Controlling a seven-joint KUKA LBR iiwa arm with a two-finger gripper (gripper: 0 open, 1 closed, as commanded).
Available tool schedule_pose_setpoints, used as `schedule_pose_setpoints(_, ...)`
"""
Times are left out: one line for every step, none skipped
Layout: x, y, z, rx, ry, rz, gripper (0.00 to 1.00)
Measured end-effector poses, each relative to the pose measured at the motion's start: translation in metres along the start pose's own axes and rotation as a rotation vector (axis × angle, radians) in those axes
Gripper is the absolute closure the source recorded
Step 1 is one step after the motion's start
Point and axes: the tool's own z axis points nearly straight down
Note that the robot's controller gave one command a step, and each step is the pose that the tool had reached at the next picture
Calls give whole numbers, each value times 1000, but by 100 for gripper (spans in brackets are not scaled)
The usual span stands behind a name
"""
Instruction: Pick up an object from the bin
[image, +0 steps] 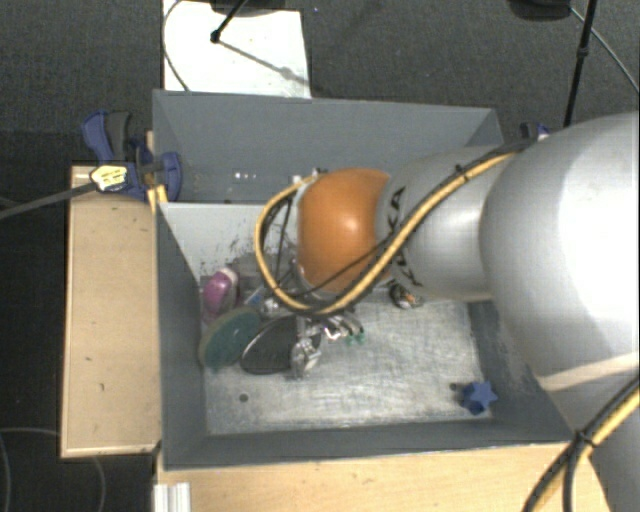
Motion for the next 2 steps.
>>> schedule_pose_setpoints(-1,-1,-1,0,-2,4,100)
schedule_pose_setpoints(13,-14,-140,-1,-9,-19,100)
